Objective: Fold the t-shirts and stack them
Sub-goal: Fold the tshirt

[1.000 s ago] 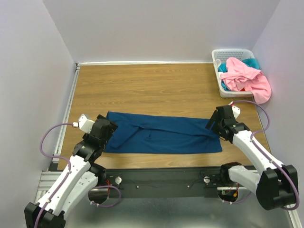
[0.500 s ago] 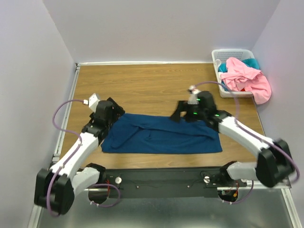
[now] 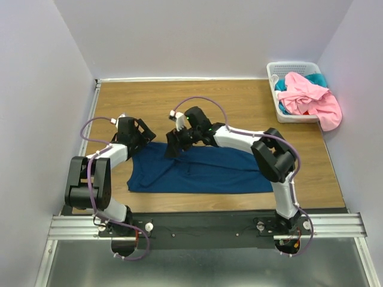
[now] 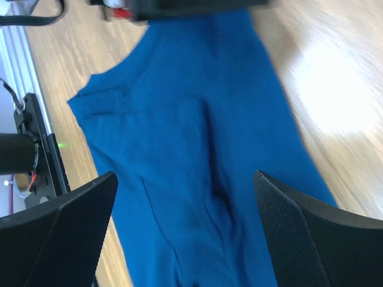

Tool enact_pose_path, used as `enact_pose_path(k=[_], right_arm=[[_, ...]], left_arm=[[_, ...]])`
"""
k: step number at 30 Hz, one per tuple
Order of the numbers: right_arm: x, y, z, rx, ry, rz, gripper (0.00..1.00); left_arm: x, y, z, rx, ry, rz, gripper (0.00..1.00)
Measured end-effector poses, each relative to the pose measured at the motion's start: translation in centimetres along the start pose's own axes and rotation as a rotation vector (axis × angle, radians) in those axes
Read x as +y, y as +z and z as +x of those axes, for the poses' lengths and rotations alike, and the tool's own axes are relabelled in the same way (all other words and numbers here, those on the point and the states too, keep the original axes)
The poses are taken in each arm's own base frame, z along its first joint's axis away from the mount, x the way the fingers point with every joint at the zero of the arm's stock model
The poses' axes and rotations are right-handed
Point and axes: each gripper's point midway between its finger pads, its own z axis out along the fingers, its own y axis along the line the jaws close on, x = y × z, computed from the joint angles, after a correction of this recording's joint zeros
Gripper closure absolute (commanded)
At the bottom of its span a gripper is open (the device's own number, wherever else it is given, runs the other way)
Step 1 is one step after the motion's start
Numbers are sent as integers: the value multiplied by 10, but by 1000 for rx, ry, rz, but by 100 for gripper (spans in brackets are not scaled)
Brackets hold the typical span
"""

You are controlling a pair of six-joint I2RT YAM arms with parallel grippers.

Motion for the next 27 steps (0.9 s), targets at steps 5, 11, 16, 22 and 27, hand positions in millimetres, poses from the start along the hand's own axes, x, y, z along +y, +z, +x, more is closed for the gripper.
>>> enact_pose_path(k=[5, 11, 16, 22, 27], right_arm=[[13, 36, -2, 25, -68, -79, 0], [17, 62, 5, 52, -89, -123, 1], [19, 70, 14, 73, -87, -153, 5], [39, 73, 27, 107, -111, -209, 15], [59, 68, 46, 147, -118, -247, 18]], left_arm=[[-4, 9, -1, 18, 5, 57, 2], [-6, 11, -3, 21, 6, 92, 2], [-6, 11, -4, 17, 10, 95, 2], [-5, 11, -4, 15, 12, 96, 2], [-5, 11, -4, 15, 12, 95, 2]])
